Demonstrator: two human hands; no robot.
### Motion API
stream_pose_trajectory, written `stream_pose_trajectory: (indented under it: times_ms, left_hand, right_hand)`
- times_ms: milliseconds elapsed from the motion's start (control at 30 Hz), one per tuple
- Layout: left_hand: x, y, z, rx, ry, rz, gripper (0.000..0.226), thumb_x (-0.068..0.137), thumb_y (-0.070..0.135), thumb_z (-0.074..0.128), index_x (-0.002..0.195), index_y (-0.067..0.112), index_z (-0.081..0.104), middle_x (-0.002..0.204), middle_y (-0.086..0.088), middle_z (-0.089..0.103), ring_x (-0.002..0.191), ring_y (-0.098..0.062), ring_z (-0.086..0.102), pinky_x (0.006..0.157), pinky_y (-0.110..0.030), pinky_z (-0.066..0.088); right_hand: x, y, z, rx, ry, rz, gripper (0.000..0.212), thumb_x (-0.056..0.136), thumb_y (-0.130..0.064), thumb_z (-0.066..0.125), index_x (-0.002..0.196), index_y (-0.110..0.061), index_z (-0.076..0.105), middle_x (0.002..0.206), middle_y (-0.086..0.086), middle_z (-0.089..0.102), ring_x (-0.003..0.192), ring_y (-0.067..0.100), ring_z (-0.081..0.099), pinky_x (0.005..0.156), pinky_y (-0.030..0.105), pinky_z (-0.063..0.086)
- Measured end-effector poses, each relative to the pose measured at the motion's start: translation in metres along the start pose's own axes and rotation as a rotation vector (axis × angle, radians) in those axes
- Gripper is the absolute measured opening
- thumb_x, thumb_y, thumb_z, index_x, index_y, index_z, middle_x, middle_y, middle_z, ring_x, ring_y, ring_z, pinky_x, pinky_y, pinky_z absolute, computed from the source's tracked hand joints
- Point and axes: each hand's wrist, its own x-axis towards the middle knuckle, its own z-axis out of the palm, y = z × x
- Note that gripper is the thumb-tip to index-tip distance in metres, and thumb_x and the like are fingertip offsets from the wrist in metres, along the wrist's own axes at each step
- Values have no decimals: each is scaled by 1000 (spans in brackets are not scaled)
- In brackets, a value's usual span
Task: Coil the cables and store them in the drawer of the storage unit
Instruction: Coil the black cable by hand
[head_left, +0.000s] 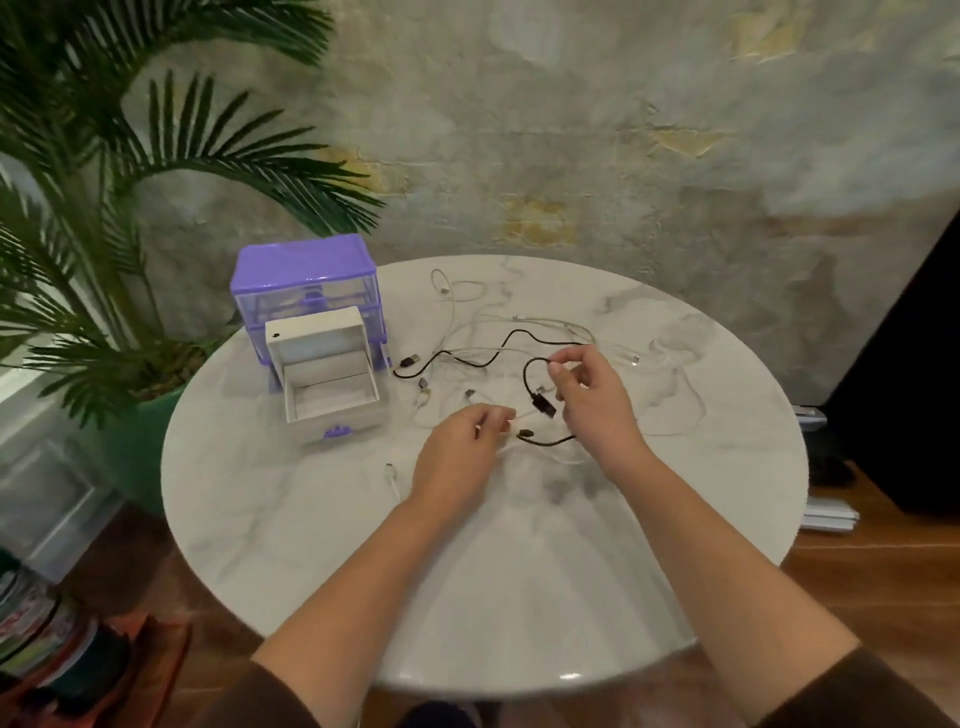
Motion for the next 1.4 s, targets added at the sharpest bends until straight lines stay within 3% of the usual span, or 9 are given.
stream_pose_trajectory:
  times_ms: [100, 200, 367, 500, 633, 800, 933, 1100, 1400]
  left_hand:
    - [-7, 12, 0, -376, -22, -96, 40, 102, 39, 39, 105, 14, 70, 95, 2, 69, 77, -8, 56, 63, -8, 44]
    - [-13, 21, 3, -376, -59, -69, 33, 98, 38, 49, 100, 14, 72, 84, 11, 68, 72, -1, 54, 61, -6, 41]
    - [-17, 25, -1, -409, -21, -86, 27, 99, 29, 49, 90, 14, 70, 83, 6, 63, 70, 0, 53, 61, -14, 40]
    - [-10, 26, -13, -569, 28, -90, 34, 102, 24, 37, 72, 18, 49, 72, 3, 68, 67, -10, 55, 74, -27, 40]
    - [-7, 13, -13, -597, 54, -45, 35, 104, 31, 35, 71, 18, 37, 52, 4, 32, 51, -13, 26, 56, -27, 24]
    - [-5, 4, -24, -844, 60, -173, 42, 102, 31, 38, 62, 22, 27, 50, 6, 24, 49, -11, 21, 52, -25, 19]
    - [-9, 1, -35, -1159, -10, -231, 31, 100, 26, 40, 70, 19, 41, 57, 5, 33, 50, -9, 32, 59, -23, 28]
    - [-20, 1, -40, -1112, -55, -134, 23, 102, 28, 41, 104, 20, 63, 88, 8, 70, 82, -6, 67, 76, -24, 41]
    - [-21, -1, -49, -1028, -112, -30, 32, 104, 30, 34, 121, 20, 59, 126, 4, 65, 119, -12, 60, 103, -30, 39]
  right_hand:
    - [-18, 6, 3, -3, 39, -48, 12, 93, -21, 59, 87, -31, 61, 74, -3, 54, 71, 12, 54, 64, 17, 41]
    - [-32, 9, 6, -11, 76, -73, 5, 92, -22, 61, 92, -27, 65, 75, -2, 55, 70, 8, 53, 62, 10, 38]
    - [-38, 14, 5, -34, 110, -95, 3, 87, -32, 68, 88, -29, 67, 65, -3, 51, 66, 12, 54, 63, 23, 40]
    - [-38, 13, 2, -149, 112, 6, 36, 72, -57, 75, 75, -22, 67, 57, -5, 54, 56, 13, 52, 61, 33, 44]
    - [-45, 4, 6, -234, -20, 104, 47, 75, -61, 71, 61, -16, 68, 42, -9, 49, 43, 13, 40, 51, 28, 35]
    - [-56, 0, 7, -49, -304, 164, 24, 99, -27, 53, 106, -17, 74, 58, -6, 41, 54, 10, 37, 51, 22, 30]
    - [-64, 4, 12, -51, -273, 136, 27, 100, -17, 48, 123, -17, 61, 64, -3, 46, 56, 8, 43, 53, 18, 35]
    - [-86, 15, 19, -13, -153, -32, 17, 89, -19, 67, 99, -26, 55, 63, -2, 63, 51, 5, 48, 58, 24, 40]
    - [-97, 12, 16, 28, -367, -117, 18, 90, -14, 62, 89, -29, 70, 82, -4, 73, 66, 15, 49, 64, 27, 44]
